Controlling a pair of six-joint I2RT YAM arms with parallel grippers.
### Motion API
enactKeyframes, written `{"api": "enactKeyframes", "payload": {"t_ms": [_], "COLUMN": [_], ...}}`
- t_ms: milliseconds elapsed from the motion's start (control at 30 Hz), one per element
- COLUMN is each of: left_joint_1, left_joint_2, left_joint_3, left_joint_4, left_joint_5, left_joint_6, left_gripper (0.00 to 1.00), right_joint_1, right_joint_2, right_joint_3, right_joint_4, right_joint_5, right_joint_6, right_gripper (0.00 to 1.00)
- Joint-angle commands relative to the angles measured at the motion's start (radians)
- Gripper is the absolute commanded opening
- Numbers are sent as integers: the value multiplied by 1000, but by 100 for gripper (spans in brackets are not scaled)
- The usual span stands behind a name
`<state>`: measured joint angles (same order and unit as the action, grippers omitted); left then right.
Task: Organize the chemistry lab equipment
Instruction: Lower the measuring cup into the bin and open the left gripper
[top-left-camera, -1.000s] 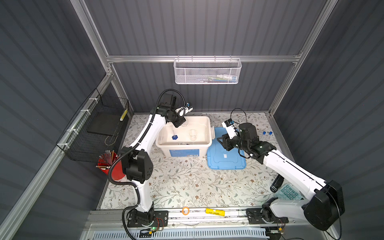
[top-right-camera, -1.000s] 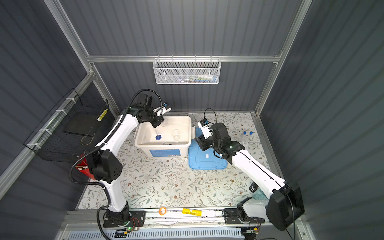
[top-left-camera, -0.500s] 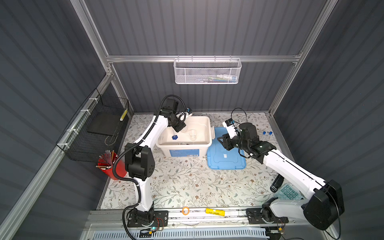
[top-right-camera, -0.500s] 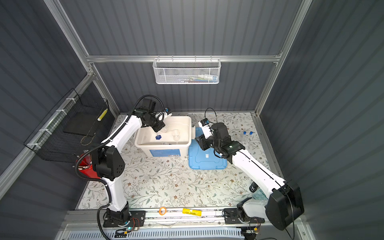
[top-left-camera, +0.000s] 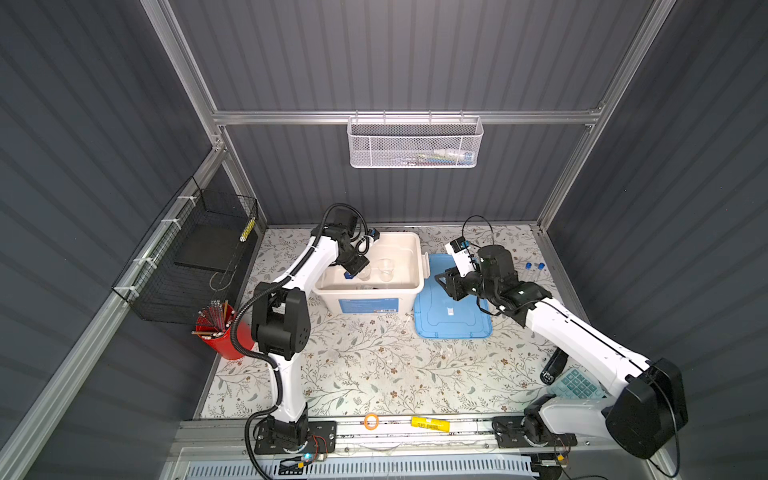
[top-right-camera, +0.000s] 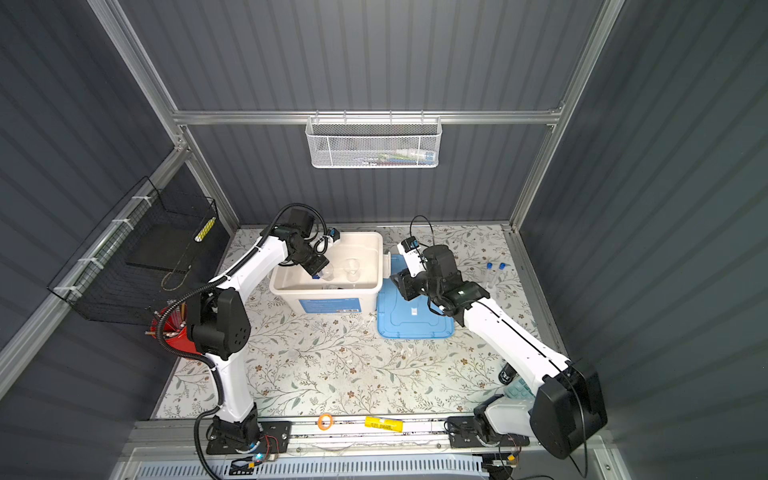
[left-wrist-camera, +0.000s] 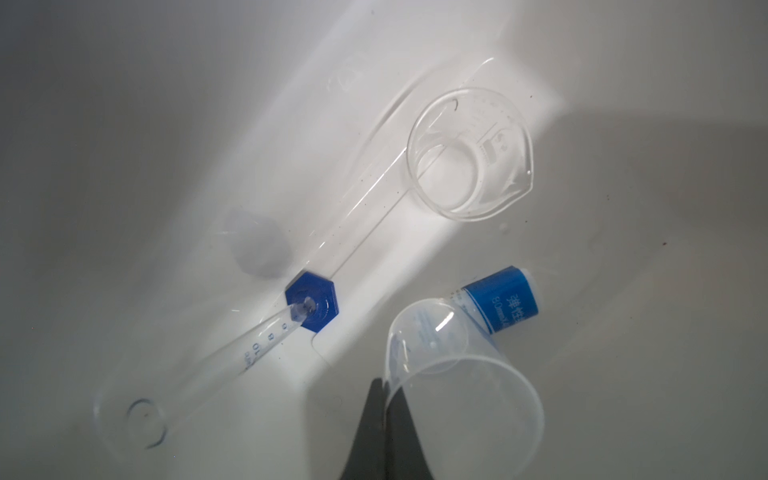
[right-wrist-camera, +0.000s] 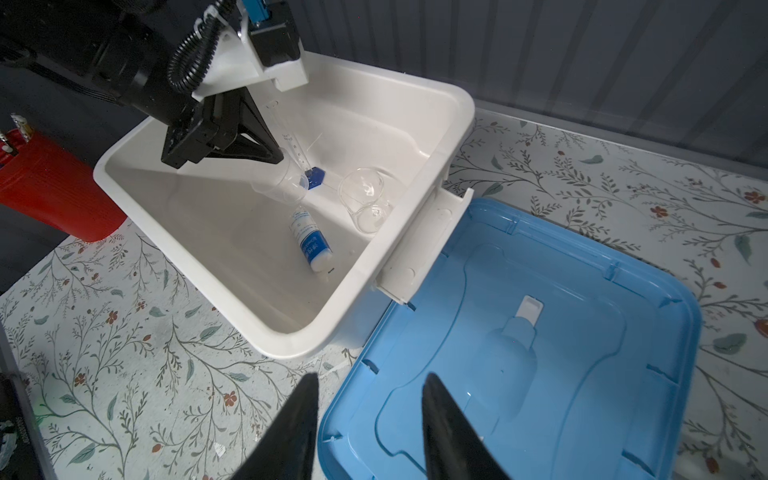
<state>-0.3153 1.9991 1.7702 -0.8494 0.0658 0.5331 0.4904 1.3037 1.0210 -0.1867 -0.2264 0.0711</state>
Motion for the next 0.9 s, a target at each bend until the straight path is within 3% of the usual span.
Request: {"api": "enactKeyframes", "payload": {"t_ms": [0,867], "left_joint_1": [-2,-13], "left_joint_2": [27,113], "left_joint_3": [-23,-5], "left_joint_4": [19,-8], "left_joint_5": [-32,-27], "left_joint_6": [-40,-33], "left_gripper": [0,0], "right_joint_1": [-5,-14], "right_joint_2": [15,31], "right_joint_3": [-9,-1], "right_joint_4": [12,22], "right_joint_5": [-14,-17], "right_joint_6": [6,4], "right_gripper": [43,43]}}
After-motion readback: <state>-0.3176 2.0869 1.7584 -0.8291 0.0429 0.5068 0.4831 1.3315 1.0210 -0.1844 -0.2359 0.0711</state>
